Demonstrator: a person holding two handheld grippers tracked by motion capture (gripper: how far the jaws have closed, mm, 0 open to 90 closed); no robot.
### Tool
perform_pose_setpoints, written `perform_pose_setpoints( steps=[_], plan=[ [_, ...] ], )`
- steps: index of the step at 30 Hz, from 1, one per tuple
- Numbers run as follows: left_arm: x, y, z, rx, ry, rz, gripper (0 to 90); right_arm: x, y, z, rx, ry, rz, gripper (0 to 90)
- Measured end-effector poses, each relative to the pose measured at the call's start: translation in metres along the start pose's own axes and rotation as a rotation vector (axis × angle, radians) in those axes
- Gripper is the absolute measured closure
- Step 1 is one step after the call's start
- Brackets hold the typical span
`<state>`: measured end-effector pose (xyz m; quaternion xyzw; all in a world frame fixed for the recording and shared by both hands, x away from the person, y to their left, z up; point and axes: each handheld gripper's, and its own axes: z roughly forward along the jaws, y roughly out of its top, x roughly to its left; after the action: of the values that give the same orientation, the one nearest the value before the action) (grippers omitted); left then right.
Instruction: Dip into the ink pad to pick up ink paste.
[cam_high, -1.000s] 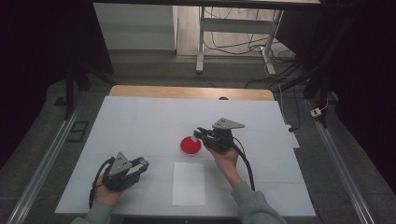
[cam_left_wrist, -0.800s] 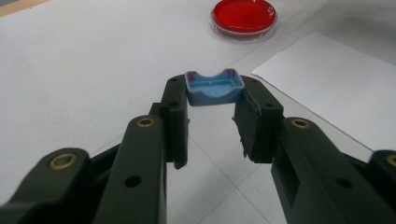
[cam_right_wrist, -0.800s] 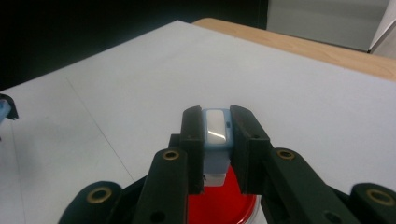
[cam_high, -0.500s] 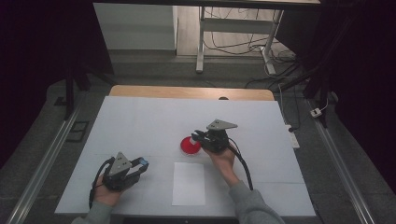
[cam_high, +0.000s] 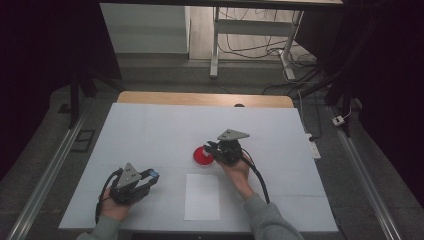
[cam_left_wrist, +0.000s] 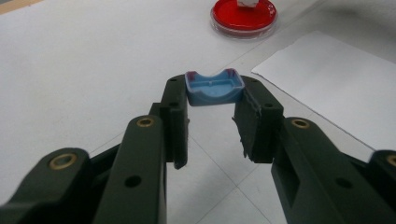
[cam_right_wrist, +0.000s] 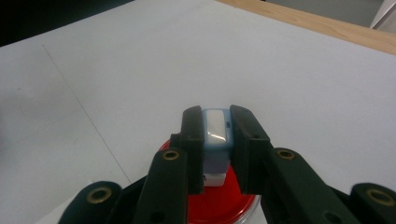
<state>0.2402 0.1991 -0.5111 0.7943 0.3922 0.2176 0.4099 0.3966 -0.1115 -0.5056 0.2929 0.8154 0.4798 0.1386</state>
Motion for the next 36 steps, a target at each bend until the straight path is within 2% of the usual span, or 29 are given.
perform_pose_setpoints(
  steps=[5,26,36],
  plan=[
    [0.0001,-0.0001,0.0,-0.001,0.0,-0.001,65.6,0.0014,-0.0005,0.0015,0.016,-0.008,-0.019,75.6],
    [-0.0004,0.0,-0.0002,0.001,0.002,0.0,65.6,0.0036,-0.0025,0.0063,0.03,-0.013,-0.034,75.8],
    [-0.0003,0.0,-0.0002,-0.001,0.003,-0.001,65.6,0.0051,-0.0014,0.0051,0.018,-0.021,-0.038,75.7]
  ],
)
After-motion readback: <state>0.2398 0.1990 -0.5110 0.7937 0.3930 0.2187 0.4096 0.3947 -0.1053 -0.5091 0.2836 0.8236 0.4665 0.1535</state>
